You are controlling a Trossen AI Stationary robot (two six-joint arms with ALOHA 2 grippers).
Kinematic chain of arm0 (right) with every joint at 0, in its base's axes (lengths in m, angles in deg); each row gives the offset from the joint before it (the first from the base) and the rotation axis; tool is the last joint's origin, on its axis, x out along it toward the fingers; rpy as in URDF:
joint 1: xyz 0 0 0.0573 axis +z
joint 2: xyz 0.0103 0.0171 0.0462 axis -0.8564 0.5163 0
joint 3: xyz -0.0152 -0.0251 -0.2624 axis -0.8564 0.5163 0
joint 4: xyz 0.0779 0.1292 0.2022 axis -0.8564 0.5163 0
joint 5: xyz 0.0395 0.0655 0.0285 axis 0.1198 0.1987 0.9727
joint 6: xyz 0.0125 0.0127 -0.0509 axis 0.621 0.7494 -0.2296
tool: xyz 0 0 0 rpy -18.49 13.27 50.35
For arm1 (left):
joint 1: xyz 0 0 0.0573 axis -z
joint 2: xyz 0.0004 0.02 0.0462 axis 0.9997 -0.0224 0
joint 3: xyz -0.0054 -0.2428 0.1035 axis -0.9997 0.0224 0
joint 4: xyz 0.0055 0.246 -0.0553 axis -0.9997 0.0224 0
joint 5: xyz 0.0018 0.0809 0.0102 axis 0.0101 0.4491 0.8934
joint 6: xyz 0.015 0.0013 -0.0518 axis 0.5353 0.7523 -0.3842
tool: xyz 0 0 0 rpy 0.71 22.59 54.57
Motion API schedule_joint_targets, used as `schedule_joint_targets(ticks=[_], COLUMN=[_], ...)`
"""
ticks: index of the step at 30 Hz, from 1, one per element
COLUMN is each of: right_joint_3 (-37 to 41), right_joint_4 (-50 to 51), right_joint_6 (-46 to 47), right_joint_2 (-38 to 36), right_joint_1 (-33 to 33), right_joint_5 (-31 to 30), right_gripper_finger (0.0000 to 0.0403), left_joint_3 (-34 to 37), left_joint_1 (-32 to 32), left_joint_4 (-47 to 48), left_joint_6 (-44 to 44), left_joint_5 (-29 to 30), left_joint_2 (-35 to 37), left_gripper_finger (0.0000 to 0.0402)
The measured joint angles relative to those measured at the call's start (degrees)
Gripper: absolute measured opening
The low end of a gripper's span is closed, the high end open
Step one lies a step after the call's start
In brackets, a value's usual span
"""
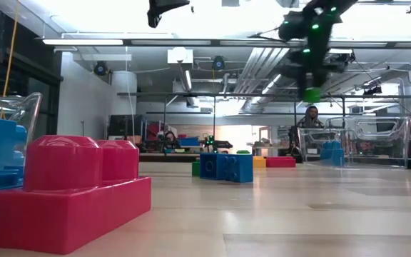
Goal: Sort blocks by size
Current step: Put the large green game piece into the bottom transparent bin
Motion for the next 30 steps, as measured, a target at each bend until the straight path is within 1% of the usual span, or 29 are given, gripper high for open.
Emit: schedule_joint_targets(ticks=[2,4,8,11,15,17,19,21,22,23,24,25,26,28,30], right_joint_3=[2.34,5.78,12.61,14.05,14.76,15.11,15.13,15.11,15.11,15.10,15.02,15.00,15.00,15.00,15.00], right_joint_4=[3.79,5.24,1.60,-2.37,-3.92,-6.23,-10.05,-17.28,-20.84,-23.99,-27.09,-29.84,-31.82,-36.58,-44.22], right_joint_6=[0.74,2.15,2.51,2.66,2.50,2.63,2.71,3.04,3.65,4.30,4.91,5.59,6.12,7.24,8.72], right_joint_2=[-2.39,-4.52,-8.46,-10.64,-10.50,-10.54,-10.54,-10.54,-10.54,-10.33,-9.78,-8.81,-7.52,-3.56,1.91], right_joint_1=[-1.99,-3.82,-6.61,-6.56,-7.75,-7.85,-7.36,-5.16,-3.47,-1.23,1.68,4.65,7.93,15.09,22.29], right_joint_5=[-0.82,0.26,4.65,5.30,8.29,10.12,15.53,22.77,25.36,26.87,27.68,28.05,28.23,28.30,29.07], right_gripper_finger=[0.0128,0.0128,0.0128,0.0128,0.0128,0.0128,0.0128,0.0128,0.0128,0.0128,0.0128,0.0128,0.0128,0.0128,0.0128], left_joint_3=[0.00,0.00,0.00,0.00,0.00,0.00,0.00,0.00,0.00,0.00,0.00,0.00,0.00,0.00,0.00], left_joint_1=[0.22,0.42,1.43,1.84,1.90,2.51,3.86,6.09,7.54,9.03,10.47,11.90,13.12,15.15,16.57], left_joint_4=[-1.00,-0.91,-0.95,-1.55,-2.51,-2.88,-2.67,-1.20,-0.06,1.32,2.87,4.11,5.03,6.47,6.79], left_joint_6=[-0.06,-0.43,-0.62,-1.65,-3.65,-6.36,-7.43,-7.49,-7.38,-7.05,-6.52,-6.12,-5.88,-5.49,-4.95], left_joint_5=[0.27,0.34,0.31,0.32,0.26,-1.41,-7.64,-16.86,-20.35,-22.14,-22.49,-21.70,-19.66,-13.77,-6.90], left_joint_2=[-0.54,-1.10,-2.30,-2.99,-3.64,-3.63,-3.07,-1.76,-0.79,0.37,1.74,3.10,4.44,7.07,9.43], left_gripper_finger=[0.0266,0.0266,0.0266,0.0266,0.0266,0.0266,0.0266,0.0266,0.0266,0.0266,0.0266,0.0266,0.0266,0.0266,0.0266])
